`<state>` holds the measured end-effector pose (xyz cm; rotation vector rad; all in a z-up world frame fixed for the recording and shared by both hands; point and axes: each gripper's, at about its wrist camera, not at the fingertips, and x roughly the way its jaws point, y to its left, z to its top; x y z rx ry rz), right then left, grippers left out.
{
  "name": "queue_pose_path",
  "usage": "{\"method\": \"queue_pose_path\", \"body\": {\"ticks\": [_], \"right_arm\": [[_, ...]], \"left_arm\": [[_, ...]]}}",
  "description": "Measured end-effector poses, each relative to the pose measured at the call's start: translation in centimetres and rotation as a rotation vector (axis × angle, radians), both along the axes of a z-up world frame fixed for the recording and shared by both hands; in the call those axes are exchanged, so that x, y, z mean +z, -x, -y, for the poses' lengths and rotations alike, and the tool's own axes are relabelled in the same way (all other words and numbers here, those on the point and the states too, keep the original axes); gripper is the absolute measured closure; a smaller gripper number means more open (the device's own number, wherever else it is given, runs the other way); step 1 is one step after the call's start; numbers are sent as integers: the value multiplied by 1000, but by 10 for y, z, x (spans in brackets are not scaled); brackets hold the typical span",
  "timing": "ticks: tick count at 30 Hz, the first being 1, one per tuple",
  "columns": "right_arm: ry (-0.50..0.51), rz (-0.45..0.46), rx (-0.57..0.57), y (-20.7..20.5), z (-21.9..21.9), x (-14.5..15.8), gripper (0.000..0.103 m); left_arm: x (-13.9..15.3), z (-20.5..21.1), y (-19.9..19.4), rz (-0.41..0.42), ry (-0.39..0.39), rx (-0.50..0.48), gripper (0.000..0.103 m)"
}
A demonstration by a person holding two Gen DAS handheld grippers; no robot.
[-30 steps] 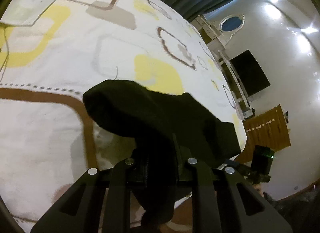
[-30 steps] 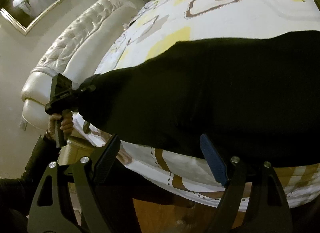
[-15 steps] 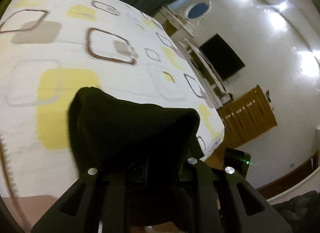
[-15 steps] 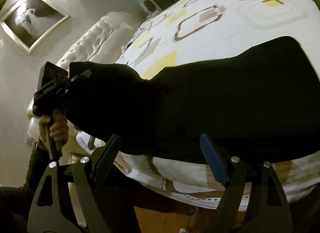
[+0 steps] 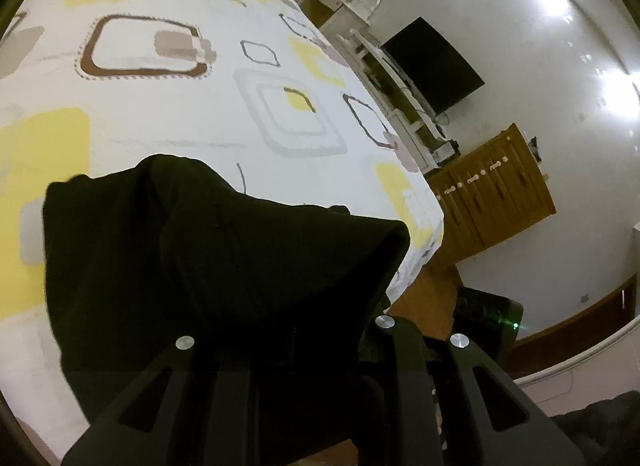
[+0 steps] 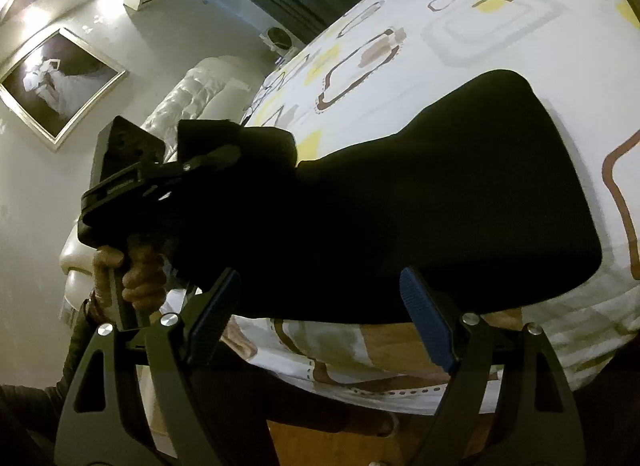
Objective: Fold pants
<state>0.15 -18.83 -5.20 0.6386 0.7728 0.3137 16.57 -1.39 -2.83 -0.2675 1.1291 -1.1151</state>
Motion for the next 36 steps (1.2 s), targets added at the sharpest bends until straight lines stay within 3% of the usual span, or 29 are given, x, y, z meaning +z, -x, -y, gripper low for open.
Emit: {"method": "queue_pose_path", "body": {"ticks": [14, 29, 34, 36], "right_arm": [[-20, 16, -39, 8, 20, 2, 20], [-34, 22, -71, 17, 35, 3, 20], [-38, 21, -83, 21, 41, 2, 20], [-39, 20, -85, 21, 43, 2, 20]], "left_arm": [[-18, 57, 7, -12, -66, -40, 85], [-30, 97, 16, 28, -145, -55, 85], [-41, 110, 21, 43, -206, -60, 80], [-44, 115, 24, 53, -221, -61, 73]]}}
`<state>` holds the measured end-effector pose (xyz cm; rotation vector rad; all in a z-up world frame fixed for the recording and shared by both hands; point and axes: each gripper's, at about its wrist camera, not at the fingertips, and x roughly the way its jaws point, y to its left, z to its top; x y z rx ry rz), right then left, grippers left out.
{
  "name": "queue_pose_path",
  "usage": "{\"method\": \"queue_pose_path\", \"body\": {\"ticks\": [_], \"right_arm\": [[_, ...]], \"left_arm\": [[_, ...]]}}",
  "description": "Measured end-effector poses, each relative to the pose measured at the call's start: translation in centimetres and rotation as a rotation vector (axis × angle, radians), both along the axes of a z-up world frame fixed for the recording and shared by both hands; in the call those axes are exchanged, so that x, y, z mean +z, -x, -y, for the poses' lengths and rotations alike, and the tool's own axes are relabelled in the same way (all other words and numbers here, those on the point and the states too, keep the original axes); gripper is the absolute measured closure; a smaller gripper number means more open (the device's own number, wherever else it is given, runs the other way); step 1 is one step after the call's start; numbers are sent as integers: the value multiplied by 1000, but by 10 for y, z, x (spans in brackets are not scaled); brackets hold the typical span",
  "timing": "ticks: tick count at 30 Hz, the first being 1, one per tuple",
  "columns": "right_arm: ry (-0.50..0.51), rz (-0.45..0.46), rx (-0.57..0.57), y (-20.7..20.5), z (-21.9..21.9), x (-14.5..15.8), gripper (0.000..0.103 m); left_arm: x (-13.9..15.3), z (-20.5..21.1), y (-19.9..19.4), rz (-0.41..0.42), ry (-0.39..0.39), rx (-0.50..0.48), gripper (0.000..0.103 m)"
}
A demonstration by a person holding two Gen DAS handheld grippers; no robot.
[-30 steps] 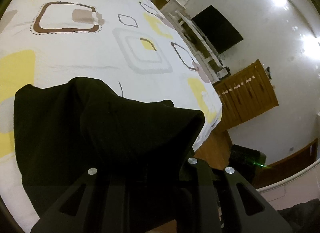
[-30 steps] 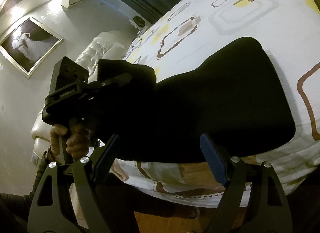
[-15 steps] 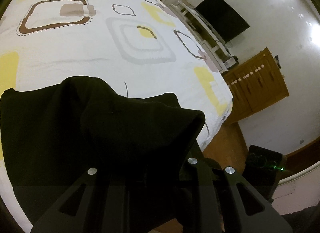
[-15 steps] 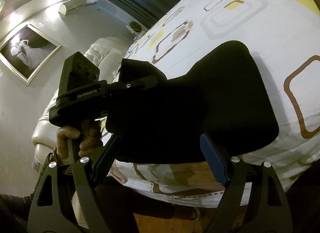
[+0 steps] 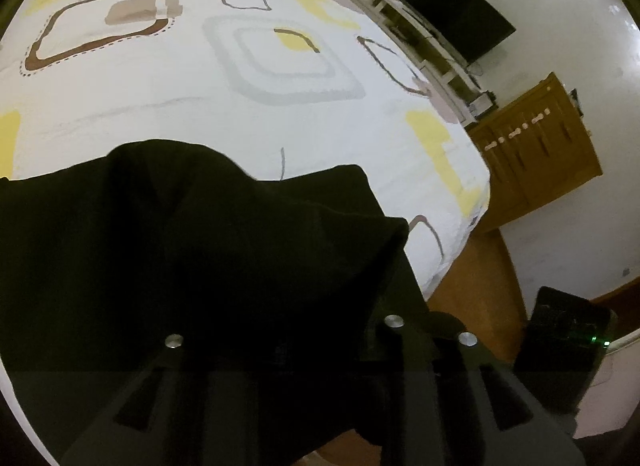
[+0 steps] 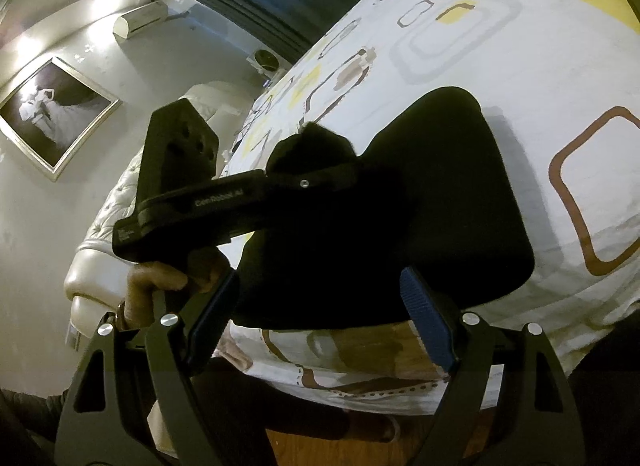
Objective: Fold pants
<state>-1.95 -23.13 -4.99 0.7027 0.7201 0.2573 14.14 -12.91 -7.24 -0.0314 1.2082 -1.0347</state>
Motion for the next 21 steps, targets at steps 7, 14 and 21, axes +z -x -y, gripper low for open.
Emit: {"method": "queue_pose_path", "body": {"ticks": [7, 14, 21], "right_arm": [[1, -3, -14, 4, 5, 1, 20], [15, -1, -32, 8, 10, 6, 20], [48, -7, -60, 3, 17, 13, 20]], "left_arm": [[3, 14, 10, 34, 5, -27, 64], [9, 0, 16, 8, 67, -20, 62], [29, -22, 22, 71, 112, 8, 45]]}}
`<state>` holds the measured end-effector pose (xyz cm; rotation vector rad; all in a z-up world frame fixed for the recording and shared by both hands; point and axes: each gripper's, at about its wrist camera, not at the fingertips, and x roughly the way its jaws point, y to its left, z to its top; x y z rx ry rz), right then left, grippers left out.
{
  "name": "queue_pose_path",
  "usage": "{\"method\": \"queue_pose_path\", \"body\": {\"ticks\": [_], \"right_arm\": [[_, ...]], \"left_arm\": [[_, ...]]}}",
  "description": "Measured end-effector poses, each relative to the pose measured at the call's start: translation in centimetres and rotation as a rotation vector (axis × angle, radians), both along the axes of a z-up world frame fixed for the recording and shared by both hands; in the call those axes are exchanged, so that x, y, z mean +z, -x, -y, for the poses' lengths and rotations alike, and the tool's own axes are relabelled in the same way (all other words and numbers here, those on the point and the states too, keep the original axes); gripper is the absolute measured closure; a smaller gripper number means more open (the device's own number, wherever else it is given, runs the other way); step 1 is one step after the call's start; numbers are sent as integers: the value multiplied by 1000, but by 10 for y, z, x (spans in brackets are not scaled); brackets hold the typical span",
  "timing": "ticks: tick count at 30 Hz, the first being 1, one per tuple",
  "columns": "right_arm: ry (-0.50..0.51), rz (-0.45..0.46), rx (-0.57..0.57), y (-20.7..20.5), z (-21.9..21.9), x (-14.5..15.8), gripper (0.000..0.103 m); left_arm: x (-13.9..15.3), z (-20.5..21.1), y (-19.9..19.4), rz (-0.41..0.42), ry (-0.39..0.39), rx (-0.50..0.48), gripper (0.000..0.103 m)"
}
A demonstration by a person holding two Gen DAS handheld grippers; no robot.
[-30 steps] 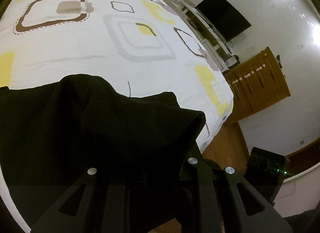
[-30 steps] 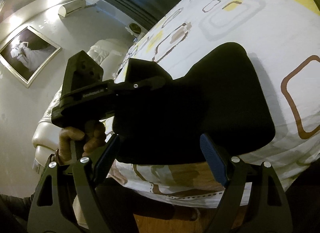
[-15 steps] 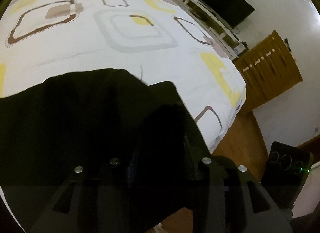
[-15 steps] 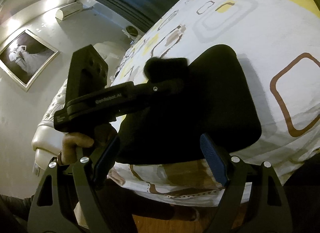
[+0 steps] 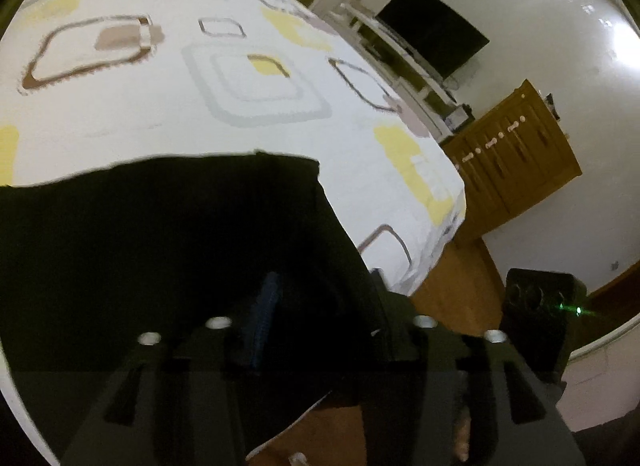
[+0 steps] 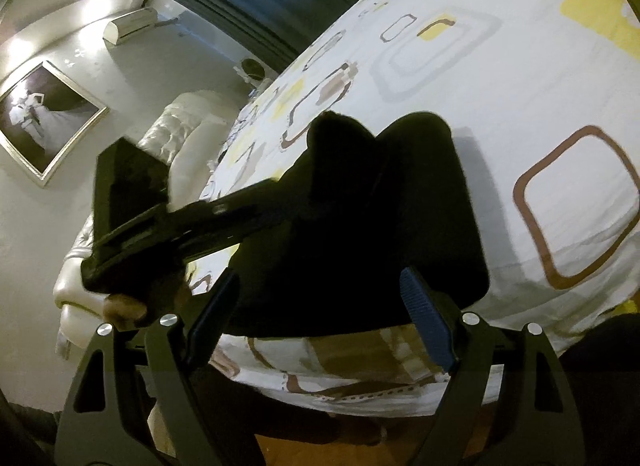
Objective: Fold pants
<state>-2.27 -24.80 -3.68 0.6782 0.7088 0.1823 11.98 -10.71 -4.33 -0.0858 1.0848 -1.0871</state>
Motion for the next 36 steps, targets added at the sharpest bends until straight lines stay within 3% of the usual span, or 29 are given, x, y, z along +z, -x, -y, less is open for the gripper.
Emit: {"method": "queue_pose_path", "body": {"ticks": [7, 10, 14, 18, 21, 24, 30, 36], "right_arm": [[114, -43, -1, -19, -7, 7, 20], [201, 29, -23, -17, -20, 24, 20], [123, 82, 95, -32, -39, 35, 20], [44, 25, 189, -60, -56, 20, 20], [38, -14, 207, -74, -63, 8, 20], [98, -32, 162, -79, -60, 5, 20], [273, -71, -38, -64, -31, 10, 20], [226, -104, -115, -48, 5, 0, 20]], "left_arm": [[14, -47, -7, 47, 57, 96, 44], [9, -75, -19, 32, 65, 175, 40], [-13, -101, -34, -17, 34, 251, 40], [-32, -118, -41, -51, 24, 302, 40], [-35, -122, -40, -54, 30, 301, 40], [-36, -122, -39, -43, 25, 288, 40], [-38, -124, -40, -49, 39, 282, 39], [-39, -131, -39, -54, 49, 289, 39]]}}
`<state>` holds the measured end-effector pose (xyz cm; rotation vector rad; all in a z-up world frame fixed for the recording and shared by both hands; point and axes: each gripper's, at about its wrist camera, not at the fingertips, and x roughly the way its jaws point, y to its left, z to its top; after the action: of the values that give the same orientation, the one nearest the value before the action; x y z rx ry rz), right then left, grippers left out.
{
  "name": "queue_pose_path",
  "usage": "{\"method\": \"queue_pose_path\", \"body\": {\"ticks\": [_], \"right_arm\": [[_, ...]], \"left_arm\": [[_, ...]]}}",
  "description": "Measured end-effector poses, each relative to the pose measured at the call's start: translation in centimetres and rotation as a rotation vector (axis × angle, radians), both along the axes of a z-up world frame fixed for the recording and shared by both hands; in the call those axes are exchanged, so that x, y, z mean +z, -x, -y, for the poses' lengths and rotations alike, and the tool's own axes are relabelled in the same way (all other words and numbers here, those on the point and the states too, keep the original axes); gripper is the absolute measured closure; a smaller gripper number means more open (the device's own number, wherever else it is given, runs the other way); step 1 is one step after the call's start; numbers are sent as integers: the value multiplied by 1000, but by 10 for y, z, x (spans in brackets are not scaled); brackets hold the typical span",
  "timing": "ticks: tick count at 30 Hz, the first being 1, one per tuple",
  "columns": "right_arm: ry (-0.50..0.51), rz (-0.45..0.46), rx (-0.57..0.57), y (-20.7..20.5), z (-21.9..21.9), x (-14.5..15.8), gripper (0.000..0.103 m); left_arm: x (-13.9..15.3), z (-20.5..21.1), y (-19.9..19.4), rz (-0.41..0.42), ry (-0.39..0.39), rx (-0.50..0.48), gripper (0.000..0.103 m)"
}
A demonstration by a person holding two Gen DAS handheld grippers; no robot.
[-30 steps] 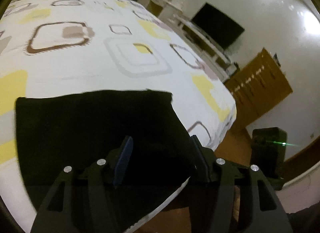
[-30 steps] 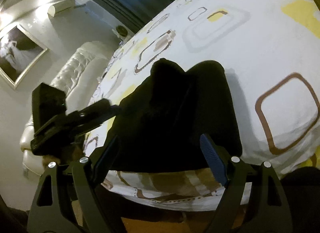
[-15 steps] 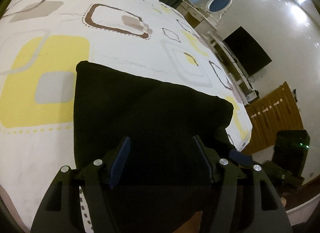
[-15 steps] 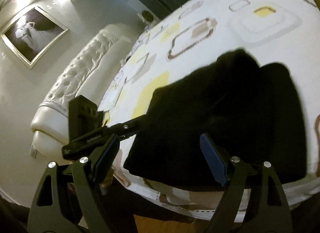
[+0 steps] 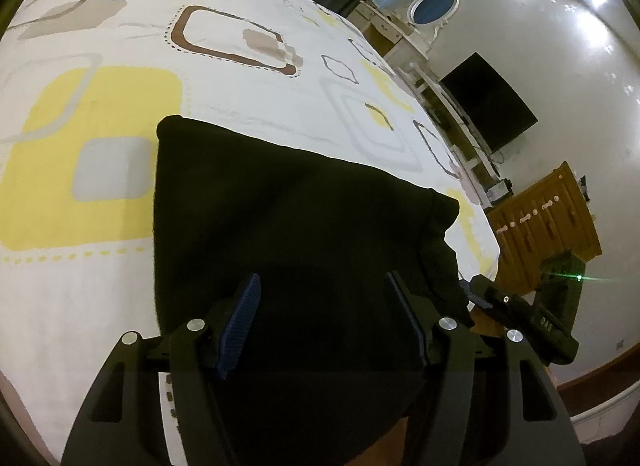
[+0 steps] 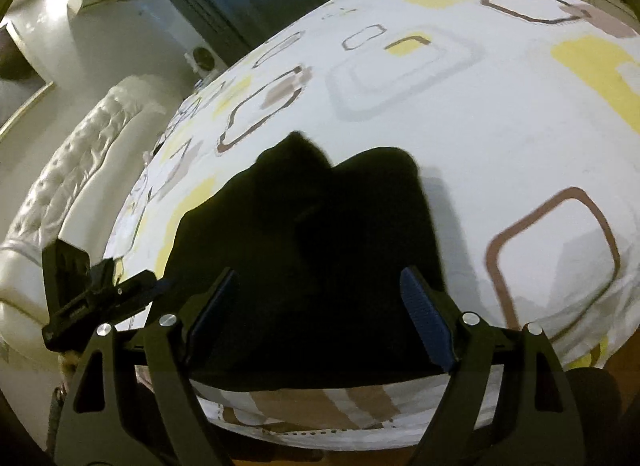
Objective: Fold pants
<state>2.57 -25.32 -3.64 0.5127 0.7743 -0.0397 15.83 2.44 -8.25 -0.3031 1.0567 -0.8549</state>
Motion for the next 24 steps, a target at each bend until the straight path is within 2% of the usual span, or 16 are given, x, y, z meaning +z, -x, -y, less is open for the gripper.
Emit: {"method": "queue_pose_path", "body": {"ticks": [4, 6, 8, 10, 14, 17, 18, 19, 20, 24], "right_arm": [[-66, 19, 31, -1, 8, 1, 20], [-108, 1, 62, -9, 10, -5, 20], [-107, -12, 73, -14, 9, -6, 20], [-98, -13, 97, -18, 6, -2, 20], [-65, -73, 130, -29, 0, -5, 22], [-57, -99, 130, -35, 3, -10, 56], [-67, -103, 141, -36, 4, -11, 79], [-82, -107, 152, -37, 4, -12, 92], [-116, -108, 167, -38, 5, -14, 92], [-110, -71, 157, -32, 11, -7, 95]], "left_arm": [[3, -13, 4, 22, -4, 36, 39], [6, -23, 6, 38, -15, 70, 39], [5, -28, 7, 49, -38, 90, 38], [2, -36, 7, 56, -70, 112, 31], [-14, -46, 2, 4, -86, 135, 31], [-22, -50, 1, -17, -86, 148, 31], [-24, -51, 1, -24, -80, 150, 31], [-25, -52, 1, -28, -77, 152, 31], [-26, -52, 1, -32, -73, 153, 31], [-25, -52, 0, -38, -67, 151, 31]]}}
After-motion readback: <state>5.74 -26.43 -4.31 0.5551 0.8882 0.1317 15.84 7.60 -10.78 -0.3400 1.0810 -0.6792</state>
